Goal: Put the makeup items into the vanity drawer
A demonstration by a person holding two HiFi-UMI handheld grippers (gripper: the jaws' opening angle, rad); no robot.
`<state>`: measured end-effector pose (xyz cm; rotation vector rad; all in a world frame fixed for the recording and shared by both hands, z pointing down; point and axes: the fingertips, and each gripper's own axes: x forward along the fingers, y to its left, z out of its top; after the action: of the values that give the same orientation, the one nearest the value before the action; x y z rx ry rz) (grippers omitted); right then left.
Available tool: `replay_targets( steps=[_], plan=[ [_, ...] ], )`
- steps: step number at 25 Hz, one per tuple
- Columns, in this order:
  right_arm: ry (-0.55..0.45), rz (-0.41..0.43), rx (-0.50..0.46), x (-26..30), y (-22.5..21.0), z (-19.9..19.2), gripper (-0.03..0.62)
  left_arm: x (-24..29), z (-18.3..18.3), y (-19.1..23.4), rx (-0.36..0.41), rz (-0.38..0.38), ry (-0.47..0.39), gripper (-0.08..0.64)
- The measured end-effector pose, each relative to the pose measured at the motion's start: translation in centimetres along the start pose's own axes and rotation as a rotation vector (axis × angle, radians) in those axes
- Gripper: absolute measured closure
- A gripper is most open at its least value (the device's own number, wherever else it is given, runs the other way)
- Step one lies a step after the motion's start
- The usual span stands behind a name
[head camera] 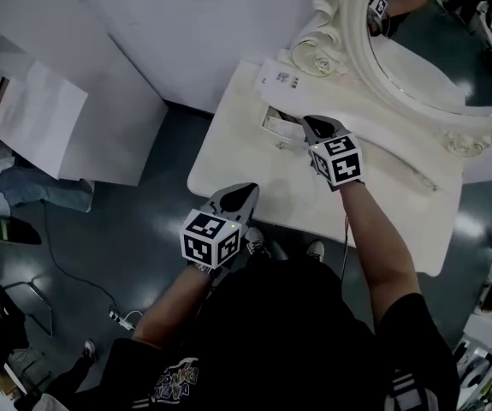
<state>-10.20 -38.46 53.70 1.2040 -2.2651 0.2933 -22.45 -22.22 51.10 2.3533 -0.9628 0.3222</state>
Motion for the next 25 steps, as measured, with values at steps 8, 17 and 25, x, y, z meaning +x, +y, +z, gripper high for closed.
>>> replay_targets(
  steps=[8, 17, 25],
  plan=[
    [-0.088, -0.137, 0.213, -7.5, -3.7, -1.0, 0.563, 3.0, 1.2, -1.9, 0.070, -0.094, 0.012, 0.560],
    [-0.202, -0.211, 0.374, -18.0, -5.1, -3.7, 0.563, 6.5, 1.7, -9.1, 0.156, -0.194, 0.018, 0.560],
    [-0.254, -0.211, 0.438, -25.6, -5.6, -6.8, 0.563, 8.6, 0.7, -15.2, 0.155, -0.184, 0.017, 0.560]
  ],
)
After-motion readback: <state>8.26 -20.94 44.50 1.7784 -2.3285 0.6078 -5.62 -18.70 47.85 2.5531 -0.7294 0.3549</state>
